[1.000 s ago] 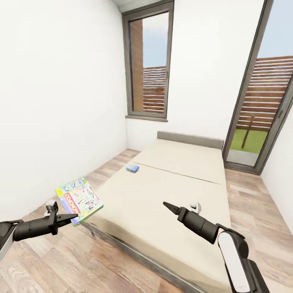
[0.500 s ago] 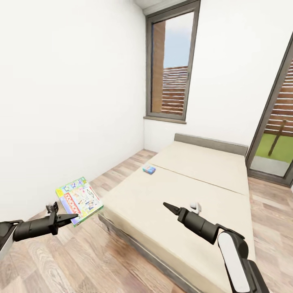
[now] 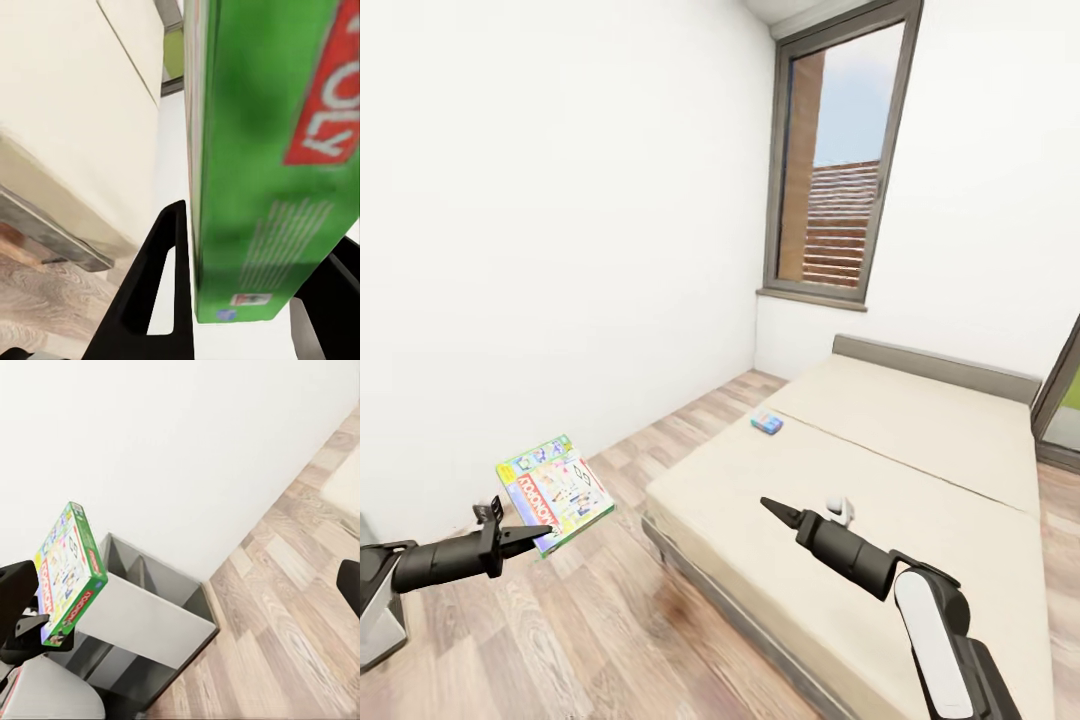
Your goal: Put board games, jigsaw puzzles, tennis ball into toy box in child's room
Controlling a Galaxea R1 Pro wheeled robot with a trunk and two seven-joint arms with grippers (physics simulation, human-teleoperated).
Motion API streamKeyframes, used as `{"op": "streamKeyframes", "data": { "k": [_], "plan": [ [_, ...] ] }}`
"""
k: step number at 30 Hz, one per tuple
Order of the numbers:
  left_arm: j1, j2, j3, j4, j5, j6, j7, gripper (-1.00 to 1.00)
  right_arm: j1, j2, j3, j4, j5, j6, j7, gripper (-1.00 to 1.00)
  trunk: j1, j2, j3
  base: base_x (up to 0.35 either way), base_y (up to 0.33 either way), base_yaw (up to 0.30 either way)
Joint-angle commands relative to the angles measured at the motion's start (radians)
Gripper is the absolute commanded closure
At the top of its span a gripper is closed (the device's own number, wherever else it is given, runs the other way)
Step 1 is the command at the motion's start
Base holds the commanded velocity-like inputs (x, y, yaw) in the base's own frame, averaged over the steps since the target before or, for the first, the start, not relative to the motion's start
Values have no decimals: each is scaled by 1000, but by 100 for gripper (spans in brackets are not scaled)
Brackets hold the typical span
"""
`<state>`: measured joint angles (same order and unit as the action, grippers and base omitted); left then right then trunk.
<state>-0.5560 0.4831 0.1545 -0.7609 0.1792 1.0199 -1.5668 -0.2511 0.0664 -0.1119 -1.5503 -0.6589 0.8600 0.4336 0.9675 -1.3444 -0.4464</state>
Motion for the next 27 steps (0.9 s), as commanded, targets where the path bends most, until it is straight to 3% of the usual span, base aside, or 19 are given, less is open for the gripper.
{"op": "streamKeyframes", "data": {
  "k": [1, 27],
  "plan": [
    [-1, 0, 0, 0, 0, 9, -4, 100, -1, 1, -3, -1, 2, 7, 5, -100, -4, 7, 2, 0, 0, 289],
    [-1, 0, 0, 0, -1, 7, -4, 100, -1, 3, -1, -1, 1, 7, 5, -100, -104, 189, 84, 0, 0, 289]
  ]
}}
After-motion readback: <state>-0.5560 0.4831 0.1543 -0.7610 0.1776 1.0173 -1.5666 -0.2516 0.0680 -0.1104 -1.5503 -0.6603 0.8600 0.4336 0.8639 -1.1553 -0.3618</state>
